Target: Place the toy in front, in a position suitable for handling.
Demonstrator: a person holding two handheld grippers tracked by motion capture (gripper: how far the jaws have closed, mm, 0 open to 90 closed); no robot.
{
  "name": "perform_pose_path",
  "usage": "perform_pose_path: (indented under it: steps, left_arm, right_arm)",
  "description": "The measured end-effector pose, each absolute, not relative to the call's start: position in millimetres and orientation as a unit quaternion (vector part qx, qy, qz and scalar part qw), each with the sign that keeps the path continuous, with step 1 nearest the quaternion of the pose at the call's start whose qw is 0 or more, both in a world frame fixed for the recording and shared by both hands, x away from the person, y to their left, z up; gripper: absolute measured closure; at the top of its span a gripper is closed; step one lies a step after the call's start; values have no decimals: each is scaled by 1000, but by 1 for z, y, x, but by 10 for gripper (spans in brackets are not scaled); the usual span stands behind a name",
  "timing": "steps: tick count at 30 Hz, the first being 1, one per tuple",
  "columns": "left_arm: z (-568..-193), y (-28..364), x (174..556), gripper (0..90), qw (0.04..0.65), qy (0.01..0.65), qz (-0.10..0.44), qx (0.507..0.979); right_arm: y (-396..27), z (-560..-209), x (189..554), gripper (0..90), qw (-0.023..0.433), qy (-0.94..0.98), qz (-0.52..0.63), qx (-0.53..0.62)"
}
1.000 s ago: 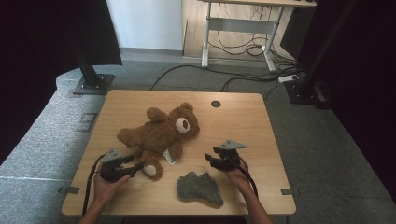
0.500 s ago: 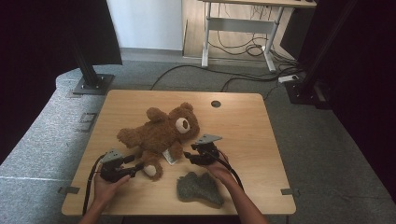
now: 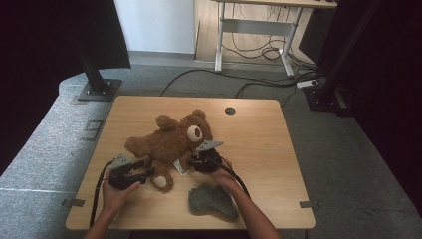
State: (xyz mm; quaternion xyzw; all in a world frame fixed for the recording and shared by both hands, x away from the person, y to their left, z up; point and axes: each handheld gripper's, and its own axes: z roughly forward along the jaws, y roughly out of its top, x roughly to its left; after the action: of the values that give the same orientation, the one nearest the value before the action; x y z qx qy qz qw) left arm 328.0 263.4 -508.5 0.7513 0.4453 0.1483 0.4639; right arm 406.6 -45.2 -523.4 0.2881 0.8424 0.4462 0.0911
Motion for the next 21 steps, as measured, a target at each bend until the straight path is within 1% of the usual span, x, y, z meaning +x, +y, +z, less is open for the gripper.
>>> perform_pose_path:
  steps: [2, 7, 15, 21]
  left_arm:
    - [-508, 263, 330, 391, 465, 447, 148, 750]
    - [-507, 263, 331, 391, 466, 446, 147, 750]
    - [-505, 261, 337, 395, 467, 448, 143, 749]
    - [-500, 253, 353, 400, 462, 446, 142, 753]
  right_arm:
    - [-45, -524, 407, 767, 94, 845, 442, 287]
    - [-48, -524, 407, 812, 97, 846, 436, 292]
    - [-53, -525, 406, 837, 100, 847, 432, 294]
    - [-60, -525, 404, 844, 98, 850, 428, 290]
